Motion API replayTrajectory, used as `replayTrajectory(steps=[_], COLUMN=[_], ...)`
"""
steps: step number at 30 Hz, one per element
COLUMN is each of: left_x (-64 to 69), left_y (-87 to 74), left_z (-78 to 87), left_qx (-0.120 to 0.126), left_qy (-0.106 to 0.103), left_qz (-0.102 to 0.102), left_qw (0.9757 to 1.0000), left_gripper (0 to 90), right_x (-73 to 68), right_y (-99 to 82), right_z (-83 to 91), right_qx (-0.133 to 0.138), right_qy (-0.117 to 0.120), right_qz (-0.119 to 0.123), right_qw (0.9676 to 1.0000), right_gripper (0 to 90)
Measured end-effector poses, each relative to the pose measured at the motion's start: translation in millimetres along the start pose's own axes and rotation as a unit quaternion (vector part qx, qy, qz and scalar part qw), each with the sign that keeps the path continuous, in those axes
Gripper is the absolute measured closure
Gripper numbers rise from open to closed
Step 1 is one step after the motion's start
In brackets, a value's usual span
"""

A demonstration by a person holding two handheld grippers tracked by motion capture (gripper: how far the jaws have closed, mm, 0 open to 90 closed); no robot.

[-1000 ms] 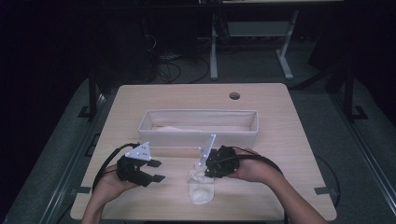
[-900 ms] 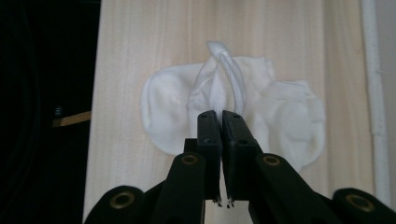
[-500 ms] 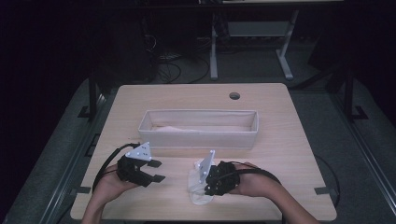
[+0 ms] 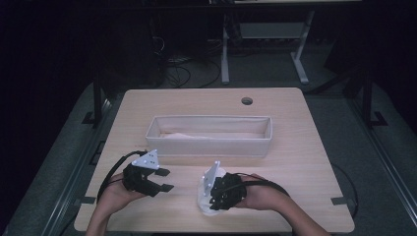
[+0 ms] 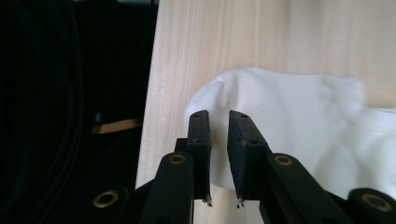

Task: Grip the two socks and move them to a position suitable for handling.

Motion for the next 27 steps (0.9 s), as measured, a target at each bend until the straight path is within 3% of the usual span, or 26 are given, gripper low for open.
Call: replayTrajectory(steps=[4, 7, 11, 14, 19, 27], left_x=[0.0, 0.3, 0.3, 0.1, -0.2, -0.2], left_y=[-0.2, 0.0, 0.5, 0.4, 0.0, 0.0], left_z=[-0.1, 0.0, 0.4, 0.1, 0.8, 0.3], left_qx=[0.000, 0.000, 0.000, 0.002, 0.001, 0.001], left_qy=[-0.001, -0.001, 0.000, 0.000, 0.001, 0.000], left_qz=[0.001, 0.001, -0.001, 0.000, 0.000, 0.001], left_qw=[1.0000, 1.0000, 1.0000, 1.0000, 1.0000, 1.0000], left_gripper=[44.9, 44.9, 44.9, 44.9, 44.9, 44.9], right_x=[-2.9, -4.1, -3.6, 0.7, 21.2, 58.4], right_y=[-2.9, -5.2, -4.4, -3.5, -6.1, -12.5], right_z=[-20.1, -28.3, -21.1, -9.9, 9.5, 20.9], right_qx=[-0.019, -0.019, -0.009, -0.002, 0.004, -0.008], right_qy=[0.014, 0.020, 0.016, -0.001, -0.035, -0.063], right_qz=[0.000, -0.001, -0.002, -0.005, -0.030, -0.072], right_qw=[0.9997, 0.9996, 0.9998, 1.0000, 0.9989, 0.9954], right_gripper=[79.7, 79.6, 78.0, 77.4, 77.3, 74.9])
Point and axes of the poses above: each handheld gripper's, and its own axes: z roughly backward along the jaws, y roughly out of its top, x roughly to its right, the point moved 3 cm from there along -z, roughly forward along the jaws, and after that the axes turned 1 degree about y, right-handed, at the moved point
